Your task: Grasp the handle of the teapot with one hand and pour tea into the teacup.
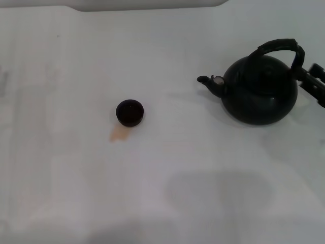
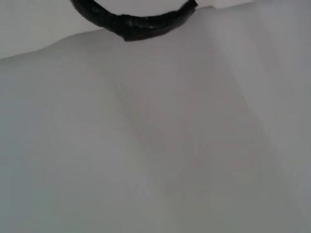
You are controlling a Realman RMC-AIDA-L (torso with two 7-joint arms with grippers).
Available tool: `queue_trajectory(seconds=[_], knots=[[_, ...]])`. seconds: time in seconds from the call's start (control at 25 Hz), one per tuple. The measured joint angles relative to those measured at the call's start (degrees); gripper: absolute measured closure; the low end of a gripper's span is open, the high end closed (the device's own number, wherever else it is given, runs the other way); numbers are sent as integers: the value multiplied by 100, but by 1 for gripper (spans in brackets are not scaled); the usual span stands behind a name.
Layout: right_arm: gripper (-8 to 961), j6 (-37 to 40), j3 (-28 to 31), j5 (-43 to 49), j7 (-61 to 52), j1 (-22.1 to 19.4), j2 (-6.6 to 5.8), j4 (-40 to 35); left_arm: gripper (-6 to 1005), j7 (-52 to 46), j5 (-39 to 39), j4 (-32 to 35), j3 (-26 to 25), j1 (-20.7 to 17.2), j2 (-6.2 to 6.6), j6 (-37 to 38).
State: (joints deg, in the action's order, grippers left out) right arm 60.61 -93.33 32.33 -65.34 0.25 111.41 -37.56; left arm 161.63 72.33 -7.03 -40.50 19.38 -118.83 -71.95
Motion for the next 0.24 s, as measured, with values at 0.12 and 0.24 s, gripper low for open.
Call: queue_trajectory(seconds=[0.12, 0.24], knots=[[307, 361, 311, 15, 35, -49, -50, 268, 122, 0, 0, 0, -2, 1, 0, -7], [307, 679, 816, 20, 349, -24, 12, 618, 122, 0, 0, 0, -6, -1, 0, -10]])
